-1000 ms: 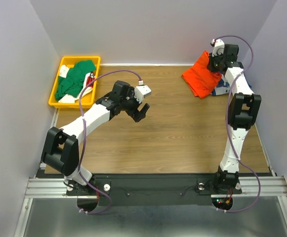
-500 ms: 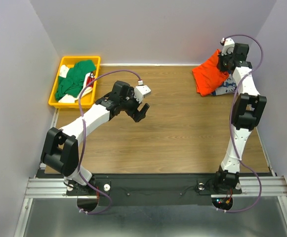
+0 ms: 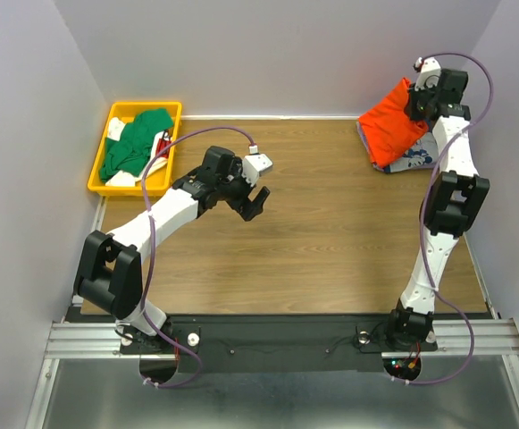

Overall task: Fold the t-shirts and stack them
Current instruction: Neatly place the folded tshirt to the corner

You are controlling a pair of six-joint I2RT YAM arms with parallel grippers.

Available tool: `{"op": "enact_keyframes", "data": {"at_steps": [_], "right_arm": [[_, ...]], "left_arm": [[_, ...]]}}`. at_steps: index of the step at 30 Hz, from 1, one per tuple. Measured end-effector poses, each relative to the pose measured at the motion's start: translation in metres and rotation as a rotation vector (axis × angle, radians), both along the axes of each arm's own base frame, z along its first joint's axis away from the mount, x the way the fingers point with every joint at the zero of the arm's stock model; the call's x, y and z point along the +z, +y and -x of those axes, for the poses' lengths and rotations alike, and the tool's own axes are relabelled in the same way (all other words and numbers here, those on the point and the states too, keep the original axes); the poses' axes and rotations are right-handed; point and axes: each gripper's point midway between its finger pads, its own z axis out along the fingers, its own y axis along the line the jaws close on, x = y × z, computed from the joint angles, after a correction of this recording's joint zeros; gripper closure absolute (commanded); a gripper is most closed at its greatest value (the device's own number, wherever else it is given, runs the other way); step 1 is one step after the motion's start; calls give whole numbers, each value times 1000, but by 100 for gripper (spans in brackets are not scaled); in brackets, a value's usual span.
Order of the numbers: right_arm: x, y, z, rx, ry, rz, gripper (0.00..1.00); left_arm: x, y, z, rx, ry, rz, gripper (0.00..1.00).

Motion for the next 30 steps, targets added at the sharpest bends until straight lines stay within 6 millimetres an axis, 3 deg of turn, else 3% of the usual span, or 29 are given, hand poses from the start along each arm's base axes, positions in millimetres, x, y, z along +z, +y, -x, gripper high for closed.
{"op": "enact_keyframes", "data": {"at_steps": [19, 30], "right_arm": [[-4, -30, 3, -15, 6, 34, 99], [-58, -71, -1, -53, 77, 94, 99]], "left_arm": [[-2, 0, 0, 1, 4, -3, 1], [-7, 0, 0, 2, 21, -7, 1]]}}
